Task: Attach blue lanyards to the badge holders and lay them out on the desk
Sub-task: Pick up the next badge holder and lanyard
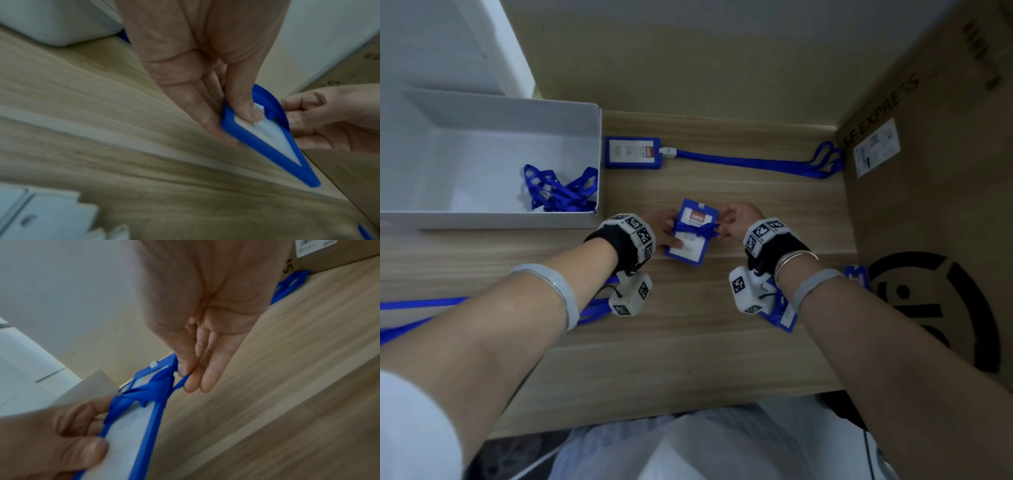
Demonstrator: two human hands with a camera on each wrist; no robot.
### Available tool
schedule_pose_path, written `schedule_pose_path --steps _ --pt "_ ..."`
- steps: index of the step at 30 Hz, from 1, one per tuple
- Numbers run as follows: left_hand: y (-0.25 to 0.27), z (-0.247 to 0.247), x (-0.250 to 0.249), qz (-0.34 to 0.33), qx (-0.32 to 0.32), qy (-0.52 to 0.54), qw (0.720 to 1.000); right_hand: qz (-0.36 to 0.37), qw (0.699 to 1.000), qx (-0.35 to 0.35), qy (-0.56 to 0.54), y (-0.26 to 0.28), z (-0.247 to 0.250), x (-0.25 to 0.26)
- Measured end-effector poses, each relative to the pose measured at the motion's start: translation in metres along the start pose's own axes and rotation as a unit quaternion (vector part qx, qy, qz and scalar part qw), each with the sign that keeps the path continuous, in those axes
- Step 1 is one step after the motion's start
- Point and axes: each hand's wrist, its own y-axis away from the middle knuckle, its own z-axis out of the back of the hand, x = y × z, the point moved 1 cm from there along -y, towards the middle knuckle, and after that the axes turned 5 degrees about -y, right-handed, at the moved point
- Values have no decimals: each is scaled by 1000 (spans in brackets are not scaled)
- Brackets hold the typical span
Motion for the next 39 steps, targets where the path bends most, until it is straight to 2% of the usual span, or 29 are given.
schedule_pose_path --steps 5,9,12,16,19,22,24,26,30,32,35,39 --pt "6 5 -2 -21 54 -30 998 -52 998 -16 -31 -6 3 2" --pt "8 7 5 -9 73 -110 991 -68 991 -33 -113 -8 8 4" --pt "10 12 7 -2 55 -210 976 -60 994 -65 -68 -8 16 5" --pt "15 21 15 16 37 -278 960 -57 989 -86 106 -11 31 -9" --pt "19 27 21 35 7 -308 951 -101 942 -24 319 2 33 -19" --pt "21 32 21 37 16 -318 947 -101 915 30 388 10 27 -19" --pt "24 34 18 26 26 -320 947 -74 924 7 375 6 21 -17" --pt "27 34 15 12 35 -314 949 -37 957 -10 287 6 12 -3" --pt "30 33 12 -13 53 -320 946 60 978 68 188 15 -14 28" --pt "31 32 10 -16 49 -323 945 86 974 126 169 21 -30 39" --pt "32 30 9 -12 37 -336 941 102 957 187 198 22 -47 45" --pt "34 32 13 -3 35 -328 944 104 937 224 249 19 -54 42"
